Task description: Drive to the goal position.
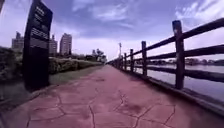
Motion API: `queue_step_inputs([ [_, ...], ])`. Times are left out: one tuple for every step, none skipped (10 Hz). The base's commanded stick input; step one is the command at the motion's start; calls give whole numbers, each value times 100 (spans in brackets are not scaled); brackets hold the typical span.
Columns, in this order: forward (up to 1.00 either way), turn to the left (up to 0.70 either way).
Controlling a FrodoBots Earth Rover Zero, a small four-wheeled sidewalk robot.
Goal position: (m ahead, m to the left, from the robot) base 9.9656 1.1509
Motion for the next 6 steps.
queue_step_inputs([
  [100,0],
  [100,0],
  [100,2],
  [100,7],
  [100,8],
  [100,0],
])
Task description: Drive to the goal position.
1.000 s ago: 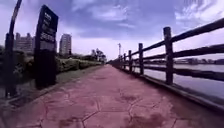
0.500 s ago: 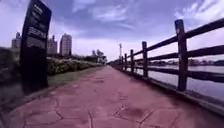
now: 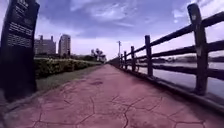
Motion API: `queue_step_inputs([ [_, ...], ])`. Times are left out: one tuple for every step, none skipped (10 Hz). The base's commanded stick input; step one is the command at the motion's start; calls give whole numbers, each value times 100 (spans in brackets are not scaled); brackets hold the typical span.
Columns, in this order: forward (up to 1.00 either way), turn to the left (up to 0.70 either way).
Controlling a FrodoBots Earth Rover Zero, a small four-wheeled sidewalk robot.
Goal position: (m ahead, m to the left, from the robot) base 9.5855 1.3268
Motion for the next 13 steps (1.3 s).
queue_step_inputs([
  [100,0],
  [100,0],
  [100,0],
  [100,0],
  [100,0],
  [100,0],
  [100,0],
  [100,2],
  [100,9],
  [100,21],
  [100,20],
  [100,11],
  [100,0],
])
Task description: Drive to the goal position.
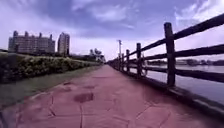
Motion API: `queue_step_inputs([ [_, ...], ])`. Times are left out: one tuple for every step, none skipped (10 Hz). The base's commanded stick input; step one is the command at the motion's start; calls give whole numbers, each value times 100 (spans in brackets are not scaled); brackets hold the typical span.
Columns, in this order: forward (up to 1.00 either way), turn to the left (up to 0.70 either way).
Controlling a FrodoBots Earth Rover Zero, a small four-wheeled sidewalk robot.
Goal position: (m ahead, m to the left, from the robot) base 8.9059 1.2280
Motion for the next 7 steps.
queue_step_inputs([
  [100,0],
  [100,0],
  [100,0],
  [100,0],
  [100,2],
  [100,15],
  [100,15],
])
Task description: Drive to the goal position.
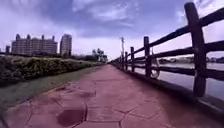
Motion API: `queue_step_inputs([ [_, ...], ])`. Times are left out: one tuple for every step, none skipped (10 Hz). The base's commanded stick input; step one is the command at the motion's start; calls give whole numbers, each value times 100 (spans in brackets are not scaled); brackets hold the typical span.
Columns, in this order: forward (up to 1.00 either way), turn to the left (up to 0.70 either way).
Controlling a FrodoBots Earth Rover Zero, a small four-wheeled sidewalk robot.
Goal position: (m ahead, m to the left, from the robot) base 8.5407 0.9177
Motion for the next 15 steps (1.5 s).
queue_step_inputs([
  [100,16],
  [100,14],
  [100,2],
  [100,0],
  [100,0],
  [100,0],
  [100,0],
  [100,0],
  [100,0],
  [100,0],
  [100,0],
  [100,0],
  [100,0],
  [100,0],
  [100,0],
])
